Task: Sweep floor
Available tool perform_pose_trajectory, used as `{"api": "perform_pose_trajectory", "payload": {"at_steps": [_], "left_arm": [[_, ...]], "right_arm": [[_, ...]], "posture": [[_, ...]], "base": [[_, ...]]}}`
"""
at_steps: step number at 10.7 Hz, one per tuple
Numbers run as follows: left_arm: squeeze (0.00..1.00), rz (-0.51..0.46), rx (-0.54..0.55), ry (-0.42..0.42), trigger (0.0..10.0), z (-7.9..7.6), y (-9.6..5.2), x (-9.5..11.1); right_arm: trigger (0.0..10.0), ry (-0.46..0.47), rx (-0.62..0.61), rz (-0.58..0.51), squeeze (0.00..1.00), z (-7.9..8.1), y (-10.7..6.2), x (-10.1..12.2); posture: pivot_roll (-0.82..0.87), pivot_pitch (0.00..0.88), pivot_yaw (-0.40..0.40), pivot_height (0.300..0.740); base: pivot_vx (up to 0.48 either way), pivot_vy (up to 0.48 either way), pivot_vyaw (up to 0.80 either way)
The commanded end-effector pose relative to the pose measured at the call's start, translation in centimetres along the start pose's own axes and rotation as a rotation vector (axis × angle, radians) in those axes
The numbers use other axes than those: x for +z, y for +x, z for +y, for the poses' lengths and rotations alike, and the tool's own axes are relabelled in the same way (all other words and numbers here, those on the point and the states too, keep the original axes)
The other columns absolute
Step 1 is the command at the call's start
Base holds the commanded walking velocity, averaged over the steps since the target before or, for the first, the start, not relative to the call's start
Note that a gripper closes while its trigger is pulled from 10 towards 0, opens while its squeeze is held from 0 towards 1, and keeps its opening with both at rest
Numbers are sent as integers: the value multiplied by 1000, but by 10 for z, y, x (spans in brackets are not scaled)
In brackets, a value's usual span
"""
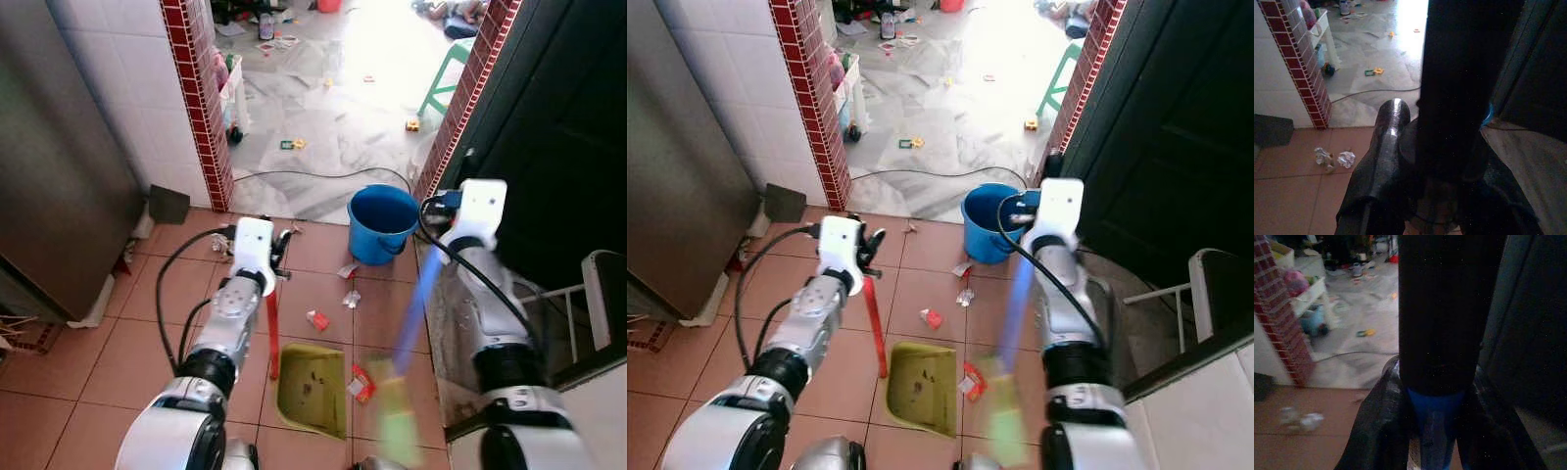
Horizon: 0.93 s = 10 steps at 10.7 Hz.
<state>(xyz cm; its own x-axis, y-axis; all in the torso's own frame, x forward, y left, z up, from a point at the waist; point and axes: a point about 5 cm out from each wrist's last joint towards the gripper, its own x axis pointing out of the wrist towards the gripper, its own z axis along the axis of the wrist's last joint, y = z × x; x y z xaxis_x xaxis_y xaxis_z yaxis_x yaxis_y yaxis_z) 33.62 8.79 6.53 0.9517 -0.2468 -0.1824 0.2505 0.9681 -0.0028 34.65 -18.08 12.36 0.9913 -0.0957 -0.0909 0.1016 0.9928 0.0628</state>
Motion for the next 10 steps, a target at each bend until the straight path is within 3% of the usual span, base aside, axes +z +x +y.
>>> {"api": "perform_pose_trajectory", "payload": {"at_steps": [1, 2, 3, 6, 7, 9, 10], "left_arm": [[0, 105, -13, -30, 10000, -7, -5, -22], [0, 107, -3, -44, 10000, -5, -5, -23], [0, 110, -3, -45, 10000, -5, -4, -23], [0, 119, 4, -50, 10000, -5, -4, -25], [0, 117, 11, -55, 10000, -4, -4, -25], [0, 79, 10, -46, 10000, -3, -2, -18], [0, 91, 13, -49, 10000, -2, -3, -21]], "right_arm": [[10000, 119, 28, -12, 0, 5, 3, 12], [10000, 227, 91, 12, 0, 14, 4, 17], [10000, 265, 167, -36, 0, 24, 4, 31], [10000, 302, 307, -122, 0, 41, 2, 62], [10000, 125, 318, -257, 0, 41, 0, 83], [10000, -84, 253, -398, 0, 29, -3, 98], [10000, -137, 162, -404, 0, 14, -3, 95]], "posture": [[-110, 0, -42, 740], [-115, 0, -37, 740], [-117, 0, -37, 740], [-118, 0, -40, 740], [-116, 0, -42, 740], [-119, 0, -41, 740], [-111, 0, -43, 740]], "base": [[0, 0, 0], [0, 0, 0], [0, 0, 0], [0, 0, 0], [0, 0, 0], [0, 0, 0], [0, 0, 0]]}}
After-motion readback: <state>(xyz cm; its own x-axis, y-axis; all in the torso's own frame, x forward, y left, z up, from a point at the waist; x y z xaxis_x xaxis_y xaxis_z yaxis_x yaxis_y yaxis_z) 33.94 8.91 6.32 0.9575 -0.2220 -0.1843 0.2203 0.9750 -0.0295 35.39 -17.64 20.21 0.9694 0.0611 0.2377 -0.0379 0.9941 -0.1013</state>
